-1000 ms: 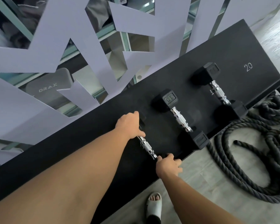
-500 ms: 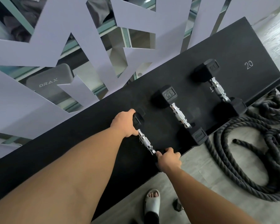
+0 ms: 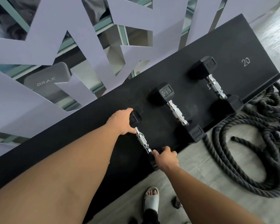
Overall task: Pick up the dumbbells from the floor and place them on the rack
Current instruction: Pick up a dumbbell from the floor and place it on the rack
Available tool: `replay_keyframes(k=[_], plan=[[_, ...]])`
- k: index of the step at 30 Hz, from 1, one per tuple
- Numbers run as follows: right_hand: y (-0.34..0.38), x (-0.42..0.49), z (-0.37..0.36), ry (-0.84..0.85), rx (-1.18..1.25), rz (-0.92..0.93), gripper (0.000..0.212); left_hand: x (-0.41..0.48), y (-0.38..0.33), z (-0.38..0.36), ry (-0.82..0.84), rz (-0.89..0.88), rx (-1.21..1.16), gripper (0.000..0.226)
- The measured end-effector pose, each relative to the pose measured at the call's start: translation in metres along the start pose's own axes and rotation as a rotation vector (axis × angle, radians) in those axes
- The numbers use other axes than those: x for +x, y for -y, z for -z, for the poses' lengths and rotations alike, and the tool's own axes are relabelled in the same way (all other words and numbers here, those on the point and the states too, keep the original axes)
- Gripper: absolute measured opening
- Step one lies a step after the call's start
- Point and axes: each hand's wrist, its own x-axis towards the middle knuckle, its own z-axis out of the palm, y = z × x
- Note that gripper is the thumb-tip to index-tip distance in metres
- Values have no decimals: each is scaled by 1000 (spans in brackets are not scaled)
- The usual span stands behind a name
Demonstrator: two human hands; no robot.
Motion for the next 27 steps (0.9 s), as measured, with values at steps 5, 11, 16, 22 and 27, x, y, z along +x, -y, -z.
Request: replay_keyframes(k=[5, 11, 16, 22, 27], plan=[[7, -21, 28, -23, -111, 169, 66, -20, 4, 8, -1, -9, -16, 95], [27, -59, 91, -33, -259, 421, 61, -81, 1, 29, -118, -18, -53, 65], [19, -91, 145, -45, -362, 574, 59, -162, -7, 35, -185, 64, -90, 60], [-37, -135, 163, -19, -434, 710, 59, -265, -35, 16, -288, 185, -97, 60], [-84, -179, 147, -7, -616, 884, 56, -343, -66, -30, -323, 248, -156, 57]])
